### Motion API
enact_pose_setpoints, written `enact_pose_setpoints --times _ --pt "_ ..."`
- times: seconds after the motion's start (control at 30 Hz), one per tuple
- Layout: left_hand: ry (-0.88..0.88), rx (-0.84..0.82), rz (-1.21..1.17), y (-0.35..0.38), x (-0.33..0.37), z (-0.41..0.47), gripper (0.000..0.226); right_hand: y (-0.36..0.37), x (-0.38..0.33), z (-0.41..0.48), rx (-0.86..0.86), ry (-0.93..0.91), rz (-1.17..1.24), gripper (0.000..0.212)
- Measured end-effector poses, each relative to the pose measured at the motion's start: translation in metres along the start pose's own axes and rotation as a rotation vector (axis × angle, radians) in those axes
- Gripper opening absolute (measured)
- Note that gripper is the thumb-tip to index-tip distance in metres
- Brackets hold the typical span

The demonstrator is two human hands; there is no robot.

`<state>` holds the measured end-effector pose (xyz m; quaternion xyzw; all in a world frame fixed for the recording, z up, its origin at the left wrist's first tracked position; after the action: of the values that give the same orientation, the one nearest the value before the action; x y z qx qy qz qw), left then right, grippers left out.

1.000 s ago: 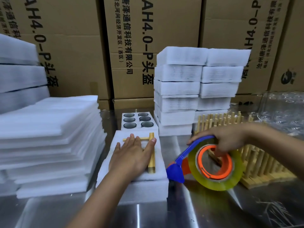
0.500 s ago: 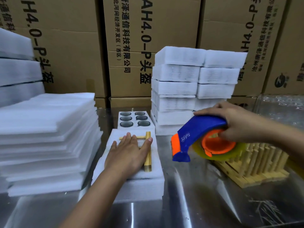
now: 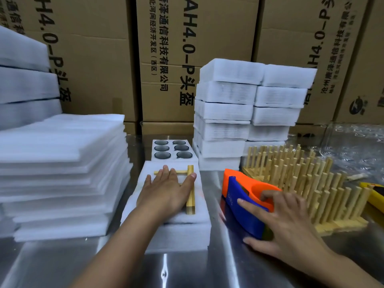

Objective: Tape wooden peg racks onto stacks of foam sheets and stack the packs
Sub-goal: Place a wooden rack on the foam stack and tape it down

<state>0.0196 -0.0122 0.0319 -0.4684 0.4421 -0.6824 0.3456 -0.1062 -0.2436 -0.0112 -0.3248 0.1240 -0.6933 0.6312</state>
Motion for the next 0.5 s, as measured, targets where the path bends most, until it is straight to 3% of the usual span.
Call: enact_pose_setpoints --times 0.1,0.17,0.23,0.37,0.43,0.5 --pt "-0.015 -0.053 -0.096 -0.008 0.003 0.007 0.078 -0.011 -0.004 0.006 0.004 -0.001 0.029 0.061" --pt "-0.041 -0.048 -0.305 -0.024 -0.001 0.011 0.075 -0.019 -0.009 0.015 0.062 0.031 0.11 0.059" --pt "-0.067 0.039 -0.565 -0.041 -0.014 0.009 0.074 -0.028 -0.021 0.027 0.103 0.158 0.417 0.052" --pt "-0.168 0.162 -0.653 -0.05 -0.053 0.003 0.075 -0.019 -0.064 0.054 0.014 0.787 1.351 0.049" --pt "-0.267 0.071 -0.8 -0.037 -0.067 0.0 0.072 0.0 -0.089 0.065 -0.162 1.079 1.529 0.054" --pt "-0.373 -0.044 -1.058 -0.02 -0.074 -0.007 0.066 0.015 -0.103 0.069 -0.28 1.243 1.673 0.044"
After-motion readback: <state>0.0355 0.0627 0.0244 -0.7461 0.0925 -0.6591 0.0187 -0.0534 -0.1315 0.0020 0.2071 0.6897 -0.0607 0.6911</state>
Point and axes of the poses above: each hand's wrist, its own z-axis towards the middle knuckle, its own y-axis out of the palm, x = y × z, the point moved 1 cm from there along z, towards the middle knuckle, and after that the axes turned 7 degrees about x, right-handed, at the moved point
